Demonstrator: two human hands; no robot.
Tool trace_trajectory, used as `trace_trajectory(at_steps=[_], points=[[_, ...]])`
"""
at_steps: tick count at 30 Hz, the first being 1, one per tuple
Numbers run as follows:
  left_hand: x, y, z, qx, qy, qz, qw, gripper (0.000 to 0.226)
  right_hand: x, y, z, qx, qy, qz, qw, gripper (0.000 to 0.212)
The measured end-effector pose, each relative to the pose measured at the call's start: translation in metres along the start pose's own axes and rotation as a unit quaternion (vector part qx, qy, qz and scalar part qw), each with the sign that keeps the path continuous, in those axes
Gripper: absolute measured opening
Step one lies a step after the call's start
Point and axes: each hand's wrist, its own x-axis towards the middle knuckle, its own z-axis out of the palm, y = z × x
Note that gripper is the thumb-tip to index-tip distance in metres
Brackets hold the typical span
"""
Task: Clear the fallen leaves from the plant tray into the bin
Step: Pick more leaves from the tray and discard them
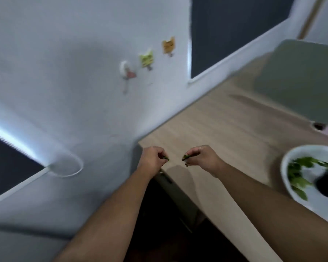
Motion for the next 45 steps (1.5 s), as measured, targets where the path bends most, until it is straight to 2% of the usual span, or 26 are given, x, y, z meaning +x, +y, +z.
trace_trajectory(at_steps=[4, 9, 15, 20, 25, 30, 35, 38, 45], points=[[-0.022, -0.097, -0.046, 0.002, 0.034, -0.101, 0.994, 0.010, 0.042, -0.010, 0.107, -0.069, -0.083, 0.003, 0.994, 0.026], [-0.048, -0.193, -0.050, -0.008, 0.026, -0.191, 0.981, 0.011, 0.088, 0.022, 0.192, -0.138, -0.125, 0.030, 0.982, 0.024], [-0.046, -0.272, -0.015, -0.037, 0.002, -0.245, 0.969, 0.010, 0.127, 0.080, 0.247, -0.220, -0.101, 0.075, 0.967, 0.007], [-0.030, -0.299, 0.002, -0.086, -0.033, -0.250, 0.964, 0.026, 0.141, 0.104, 0.262, -0.285, -0.113, 0.061, 0.950, 0.026], [-0.018, -0.303, 0.000, -0.088, -0.058, -0.241, 0.965, 0.030, 0.145, 0.111, 0.255, -0.312, -0.108, 0.073, 0.941, 0.029], [-0.011, -0.291, -0.013, -0.081, -0.023, -0.229, 0.970, 0.037, 0.143, 0.094, 0.248, -0.309, -0.092, 0.067, 0.944, 0.026], [-0.006, -0.259, -0.033, -0.046, -0.003, -0.194, 0.980, 0.034, 0.130, 0.063, 0.226, -0.317, -0.070, 0.041, 0.945, 0.024], [-0.002, -0.226, -0.046, -0.032, 0.002, -0.164, 0.986, 0.031, 0.116, 0.036, 0.203, -0.312, -0.023, 0.012, 0.950, 0.021], [0.018, -0.103, -0.062, 0.008, 0.006, -0.027, 1.000, 0.023, 0.063, -0.025, 0.107, -0.239, 0.088, -0.030, 0.967, 0.014]])
